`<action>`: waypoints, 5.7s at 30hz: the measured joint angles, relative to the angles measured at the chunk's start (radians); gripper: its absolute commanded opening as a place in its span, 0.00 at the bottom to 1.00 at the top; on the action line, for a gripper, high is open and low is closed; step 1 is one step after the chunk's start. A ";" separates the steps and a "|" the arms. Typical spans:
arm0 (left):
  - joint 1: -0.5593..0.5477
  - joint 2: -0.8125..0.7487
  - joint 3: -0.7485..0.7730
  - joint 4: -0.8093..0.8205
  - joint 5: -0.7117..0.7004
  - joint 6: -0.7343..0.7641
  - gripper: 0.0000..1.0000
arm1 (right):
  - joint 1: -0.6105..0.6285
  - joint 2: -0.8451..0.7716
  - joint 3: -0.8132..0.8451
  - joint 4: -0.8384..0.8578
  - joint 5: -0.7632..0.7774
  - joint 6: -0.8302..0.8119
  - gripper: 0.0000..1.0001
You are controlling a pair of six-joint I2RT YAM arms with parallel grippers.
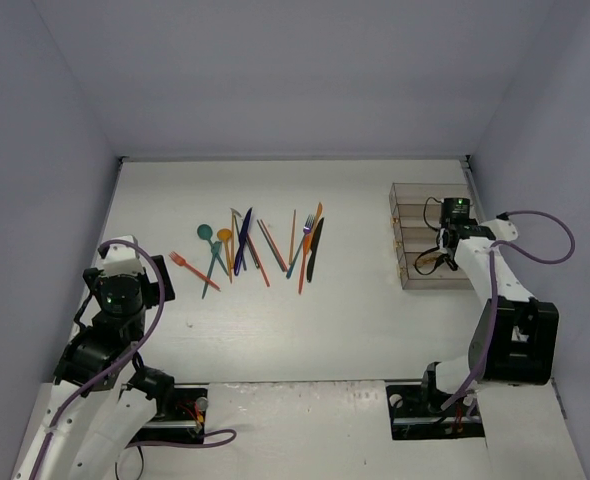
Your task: Sort the eating utensils into containers
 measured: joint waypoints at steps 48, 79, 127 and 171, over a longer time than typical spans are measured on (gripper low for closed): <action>0.099 0.965 0.384 0.100 0.261 -0.357 0.72 | 0.184 -0.292 0.128 0.000 -0.286 -0.666 0.73; 0.144 1.537 0.694 0.112 0.272 -0.462 0.15 | 0.184 -0.444 0.032 -0.024 -0.404 -0.722 0.73; 0.189 1.667 0.868 0.139 0.262 -0.400 0.10 | 0.191 -0.462 0.001 -0.031 -0.430 -0.752 0.73; 0.258 1.421 0.856 0.366 0.357 -0.336 0.00 | 0.234 -0.434 0.061 -0.026 -0.644 -0.805 0.78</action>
